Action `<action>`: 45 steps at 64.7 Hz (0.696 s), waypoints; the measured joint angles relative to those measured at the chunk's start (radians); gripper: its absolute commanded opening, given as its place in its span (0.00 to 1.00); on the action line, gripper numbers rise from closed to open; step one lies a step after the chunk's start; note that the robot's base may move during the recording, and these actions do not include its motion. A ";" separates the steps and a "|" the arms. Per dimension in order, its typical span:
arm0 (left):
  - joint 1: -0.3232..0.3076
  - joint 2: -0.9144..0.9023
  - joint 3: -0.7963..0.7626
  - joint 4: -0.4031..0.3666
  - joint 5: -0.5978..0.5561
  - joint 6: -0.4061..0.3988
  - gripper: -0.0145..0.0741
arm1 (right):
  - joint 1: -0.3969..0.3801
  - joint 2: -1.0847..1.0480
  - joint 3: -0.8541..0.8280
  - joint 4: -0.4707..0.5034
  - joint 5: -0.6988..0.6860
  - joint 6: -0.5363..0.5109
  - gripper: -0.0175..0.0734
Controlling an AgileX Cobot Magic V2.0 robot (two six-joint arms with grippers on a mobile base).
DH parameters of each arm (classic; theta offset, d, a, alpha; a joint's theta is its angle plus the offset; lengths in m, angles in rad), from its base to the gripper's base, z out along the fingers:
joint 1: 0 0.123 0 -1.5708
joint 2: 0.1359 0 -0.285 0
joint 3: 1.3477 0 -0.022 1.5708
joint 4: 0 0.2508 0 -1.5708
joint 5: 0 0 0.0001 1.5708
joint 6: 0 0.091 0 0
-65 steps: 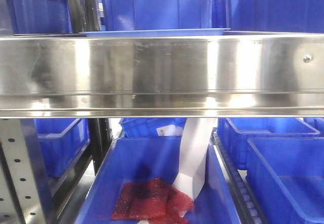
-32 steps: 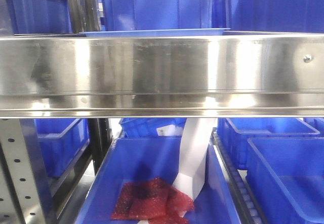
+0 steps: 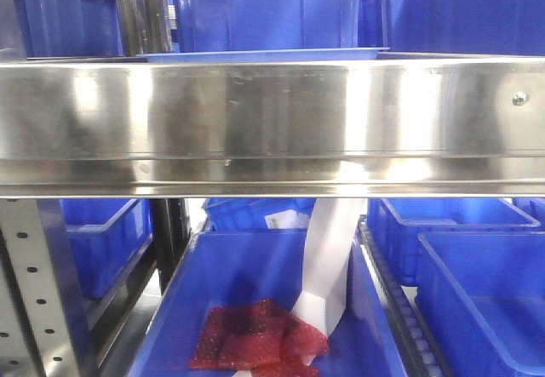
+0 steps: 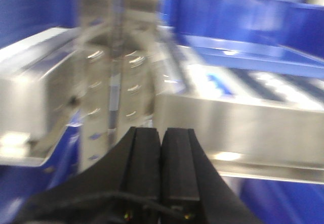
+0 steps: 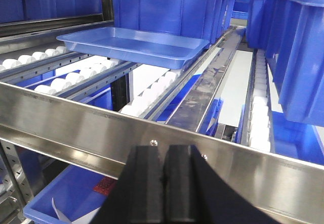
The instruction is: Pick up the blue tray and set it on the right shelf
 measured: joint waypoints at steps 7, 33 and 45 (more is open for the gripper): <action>0.017 -0.004 0.114 0.000 -0.105 0.002 0.11 | 0.000 0.000 0.000 0.000 0.000 0.000 0.25; 0.017 -0.004 0.183 0.000 -0.253 0.002 0.11 | 0.000 0.000 0.000 0.000 0.000 0.000 0.25; 0.017 -0.004 0.183 0.000 -0.253 0.002 0.11 | 0.000 0.000 0.000 0.000 0.000 0.000 0.25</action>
